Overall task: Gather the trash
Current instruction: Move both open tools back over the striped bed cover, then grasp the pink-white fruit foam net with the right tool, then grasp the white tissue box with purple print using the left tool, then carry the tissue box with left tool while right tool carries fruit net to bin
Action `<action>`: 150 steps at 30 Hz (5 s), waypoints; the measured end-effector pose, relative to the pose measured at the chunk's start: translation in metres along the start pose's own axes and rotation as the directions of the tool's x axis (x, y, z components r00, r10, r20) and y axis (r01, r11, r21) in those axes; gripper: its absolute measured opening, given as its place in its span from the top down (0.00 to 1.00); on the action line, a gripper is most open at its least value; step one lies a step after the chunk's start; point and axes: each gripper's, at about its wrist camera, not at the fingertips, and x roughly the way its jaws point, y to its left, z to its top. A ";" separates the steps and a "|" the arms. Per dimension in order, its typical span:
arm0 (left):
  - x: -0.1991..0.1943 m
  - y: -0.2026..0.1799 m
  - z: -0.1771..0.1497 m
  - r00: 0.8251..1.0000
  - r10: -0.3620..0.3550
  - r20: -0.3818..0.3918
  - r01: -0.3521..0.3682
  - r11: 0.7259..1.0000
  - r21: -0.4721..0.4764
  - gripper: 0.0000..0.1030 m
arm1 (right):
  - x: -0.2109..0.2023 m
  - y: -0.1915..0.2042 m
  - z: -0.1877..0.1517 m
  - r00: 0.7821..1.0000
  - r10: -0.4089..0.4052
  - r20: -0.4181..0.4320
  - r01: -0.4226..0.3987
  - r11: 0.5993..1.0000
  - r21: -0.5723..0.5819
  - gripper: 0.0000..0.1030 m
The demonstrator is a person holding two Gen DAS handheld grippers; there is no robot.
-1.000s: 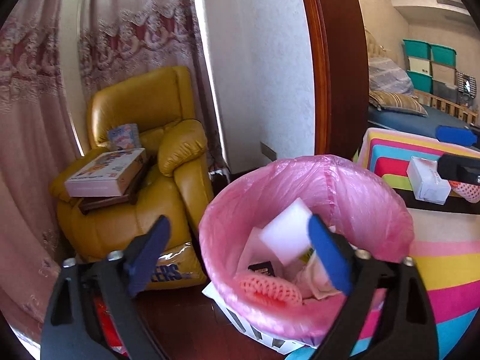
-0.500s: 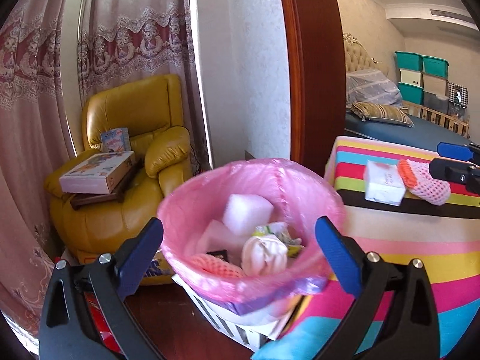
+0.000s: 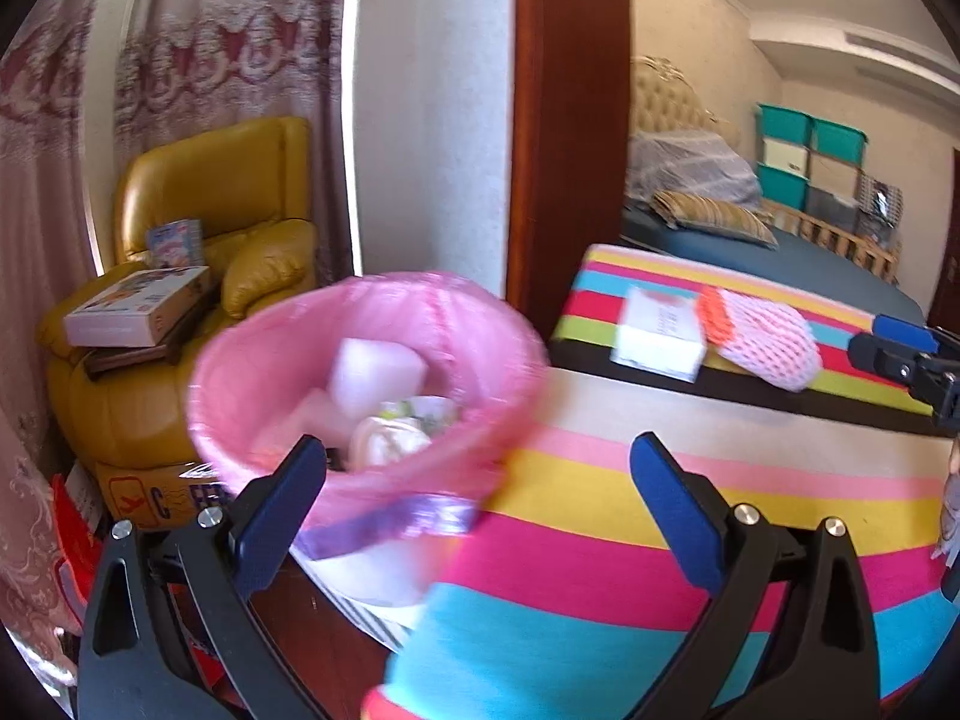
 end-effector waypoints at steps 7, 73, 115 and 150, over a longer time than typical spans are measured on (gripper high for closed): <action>0.019 -0.047 0.008 0.998 -0.064 0.000 0.064 0.995 0.076 0.05 | 0.001 -0.021 -0.020 0.997 -0.061 -0.043 0.062 0.997 0.036 0.18; 0.061 -0.068 0.007 0.966 -0.237 -0.104 0.241 0.970 0.021 0.05 | 0.075 -0.071 0.021 0.971 -0.208 -0.120 0.203 0.978 -0.047 0.65; 0.177 -0.132 0.076 0.949 -0.103 -0.298 0.170 0.963 0.210 0.06 | -0.004 -0.102 -0.028 0.970 -0.222 -0.103 0.228 0.972 0.050 0.65; 0.045 -0.125 0.022 0.980 -0.165 -0.111 0.183 0.968 0.172 0.37 | -0.005 -0.073 -0.032 0.981 -0.129 -0.145 0.128 0.992 -0.013 0.65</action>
